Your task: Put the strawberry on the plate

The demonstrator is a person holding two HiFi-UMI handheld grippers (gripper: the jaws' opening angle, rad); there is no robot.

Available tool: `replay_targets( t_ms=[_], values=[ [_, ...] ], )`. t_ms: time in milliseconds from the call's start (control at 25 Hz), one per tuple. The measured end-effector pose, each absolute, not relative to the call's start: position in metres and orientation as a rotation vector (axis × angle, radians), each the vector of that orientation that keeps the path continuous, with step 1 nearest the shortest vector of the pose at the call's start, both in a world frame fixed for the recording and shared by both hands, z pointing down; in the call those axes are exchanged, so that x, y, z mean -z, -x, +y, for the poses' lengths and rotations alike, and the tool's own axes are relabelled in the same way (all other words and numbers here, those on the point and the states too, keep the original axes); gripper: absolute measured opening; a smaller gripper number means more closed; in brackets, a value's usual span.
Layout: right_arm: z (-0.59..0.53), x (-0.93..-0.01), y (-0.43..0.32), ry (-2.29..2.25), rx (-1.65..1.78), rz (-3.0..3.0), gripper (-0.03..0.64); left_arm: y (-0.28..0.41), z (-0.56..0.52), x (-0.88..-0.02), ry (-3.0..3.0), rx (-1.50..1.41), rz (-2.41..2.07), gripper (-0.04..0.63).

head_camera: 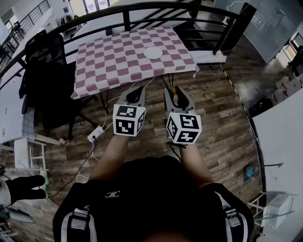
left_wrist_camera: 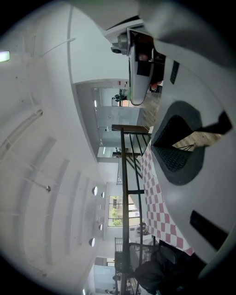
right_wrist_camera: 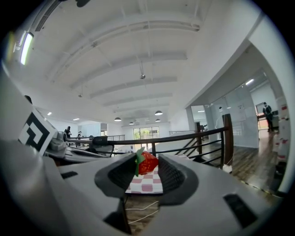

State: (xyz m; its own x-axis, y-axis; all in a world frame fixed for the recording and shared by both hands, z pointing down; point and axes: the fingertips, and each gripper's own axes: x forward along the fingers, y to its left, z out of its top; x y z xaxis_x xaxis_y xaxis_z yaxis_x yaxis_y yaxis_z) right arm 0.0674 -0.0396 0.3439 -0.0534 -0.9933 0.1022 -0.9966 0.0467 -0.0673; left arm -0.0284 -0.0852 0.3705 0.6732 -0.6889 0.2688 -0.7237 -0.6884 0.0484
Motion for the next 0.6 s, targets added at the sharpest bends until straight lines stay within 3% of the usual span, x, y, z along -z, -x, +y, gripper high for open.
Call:
replay_targets(
  t_ms=[600],
  values=[
    [-0.197, -0.368, -0.137, -2.059, -0.247, -2.304, 0.156, -0.037, -0.232, -0.395, -2.674, -0.399, -1.206, -0.002]
  ],
)
